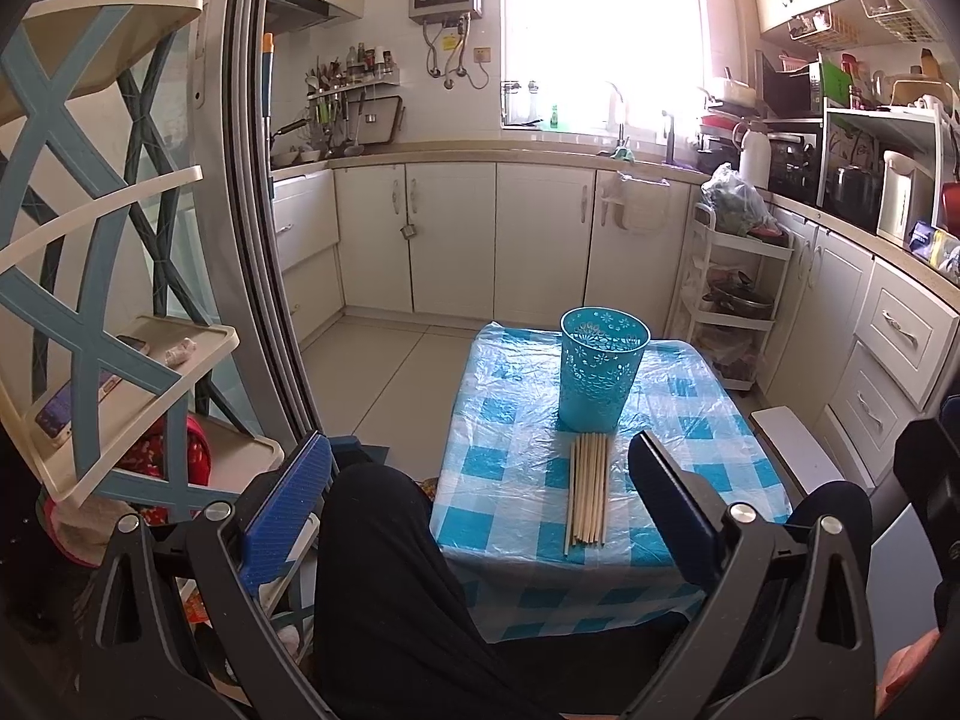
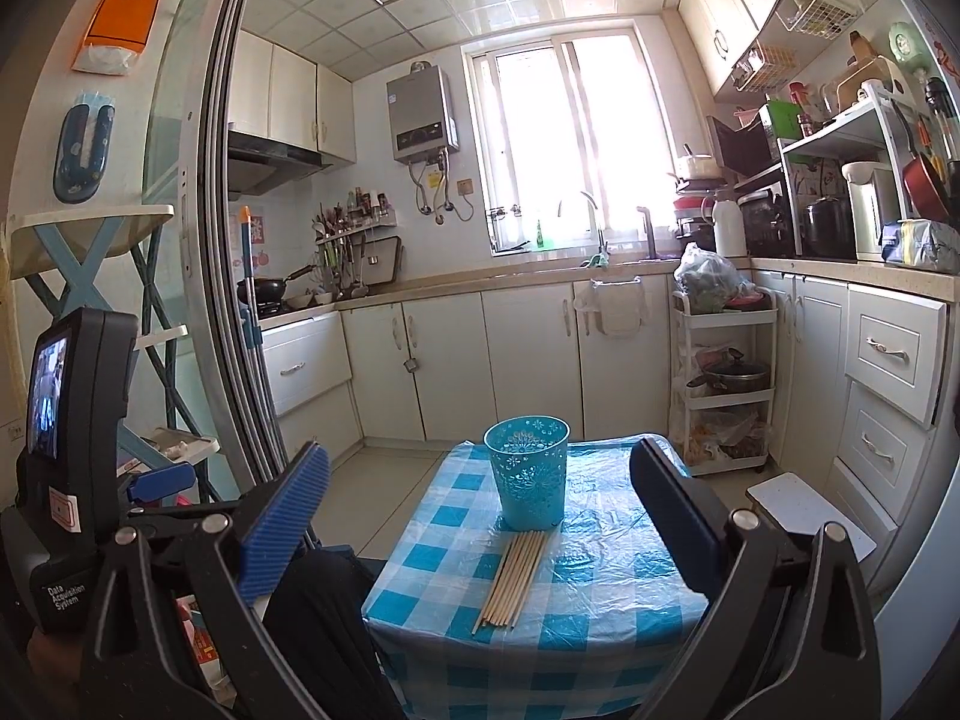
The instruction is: Organize utensils
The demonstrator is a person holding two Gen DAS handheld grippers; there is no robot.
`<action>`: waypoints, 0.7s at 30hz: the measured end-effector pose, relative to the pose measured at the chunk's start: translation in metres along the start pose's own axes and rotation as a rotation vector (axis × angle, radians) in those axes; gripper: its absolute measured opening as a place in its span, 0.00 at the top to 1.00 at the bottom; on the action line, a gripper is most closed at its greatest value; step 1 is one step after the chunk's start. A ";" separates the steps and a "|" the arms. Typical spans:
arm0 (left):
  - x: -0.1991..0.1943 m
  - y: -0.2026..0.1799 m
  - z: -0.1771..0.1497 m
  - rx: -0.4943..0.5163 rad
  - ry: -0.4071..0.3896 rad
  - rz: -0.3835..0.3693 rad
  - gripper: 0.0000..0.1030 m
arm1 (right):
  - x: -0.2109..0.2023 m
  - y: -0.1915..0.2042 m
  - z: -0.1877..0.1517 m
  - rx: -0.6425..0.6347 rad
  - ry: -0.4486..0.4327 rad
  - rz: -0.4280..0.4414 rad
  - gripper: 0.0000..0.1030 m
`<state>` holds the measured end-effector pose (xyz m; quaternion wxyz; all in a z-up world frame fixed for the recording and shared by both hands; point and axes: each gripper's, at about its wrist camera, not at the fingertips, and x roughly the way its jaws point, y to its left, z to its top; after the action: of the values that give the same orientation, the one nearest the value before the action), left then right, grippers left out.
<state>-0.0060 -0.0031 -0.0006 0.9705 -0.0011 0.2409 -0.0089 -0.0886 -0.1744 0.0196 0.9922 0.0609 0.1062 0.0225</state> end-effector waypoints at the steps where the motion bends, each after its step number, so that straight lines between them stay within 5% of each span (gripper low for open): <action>1: 0.000 0.000 0.000 0.003 -0.001 0.002 0.07 | 0.001 0.000 0.000 0.001 0.013 -0.001 0.07; 21: 0.021 -0.006 0.000 0.011 0.017 0.023 0.07 | 0.022 -0.008 -0.003 -0.010 0.053 -0.017 0.07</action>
<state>0.0122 -0.0098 -0.0098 0.9685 0.0071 0.2489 0.0010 -0.0673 -0.1809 0.0111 0.9895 0.0544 0.1329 0.0164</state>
